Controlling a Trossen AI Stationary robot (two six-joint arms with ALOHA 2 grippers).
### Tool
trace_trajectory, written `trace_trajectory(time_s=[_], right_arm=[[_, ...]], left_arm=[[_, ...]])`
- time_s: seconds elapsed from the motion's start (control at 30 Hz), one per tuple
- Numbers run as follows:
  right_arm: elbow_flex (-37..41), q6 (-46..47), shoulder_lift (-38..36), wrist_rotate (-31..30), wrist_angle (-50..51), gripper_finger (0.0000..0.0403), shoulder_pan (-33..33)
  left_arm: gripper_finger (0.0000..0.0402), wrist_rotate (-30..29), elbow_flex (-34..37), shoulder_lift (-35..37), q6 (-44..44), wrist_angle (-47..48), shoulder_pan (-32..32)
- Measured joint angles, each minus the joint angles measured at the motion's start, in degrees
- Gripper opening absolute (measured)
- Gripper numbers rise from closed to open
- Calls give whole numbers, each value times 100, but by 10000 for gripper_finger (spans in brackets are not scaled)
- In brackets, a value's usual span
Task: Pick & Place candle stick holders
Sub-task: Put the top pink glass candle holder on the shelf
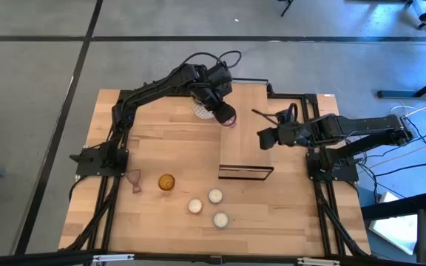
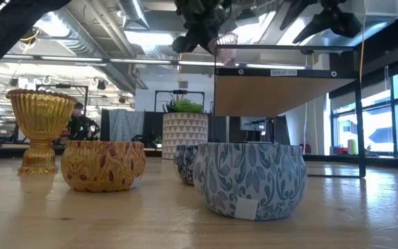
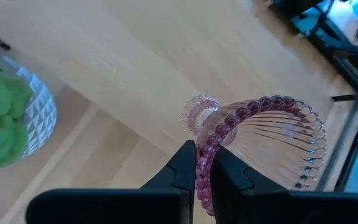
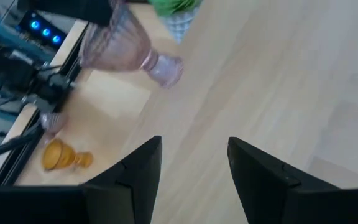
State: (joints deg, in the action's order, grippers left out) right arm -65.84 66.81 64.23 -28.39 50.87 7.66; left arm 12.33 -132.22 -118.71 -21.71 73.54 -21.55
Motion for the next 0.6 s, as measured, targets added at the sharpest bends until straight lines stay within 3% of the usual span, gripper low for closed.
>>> trace_trajectory(time_s=[0.13,0.6], right_arm=[[0,-21,4,114,-20,188,-290],[0,-379,485,1021,-275,188,-734]], left_arm=[[18,266,7,-136,-9,-84,-66],[18,381,-37,-256,-105,-213,-143]])
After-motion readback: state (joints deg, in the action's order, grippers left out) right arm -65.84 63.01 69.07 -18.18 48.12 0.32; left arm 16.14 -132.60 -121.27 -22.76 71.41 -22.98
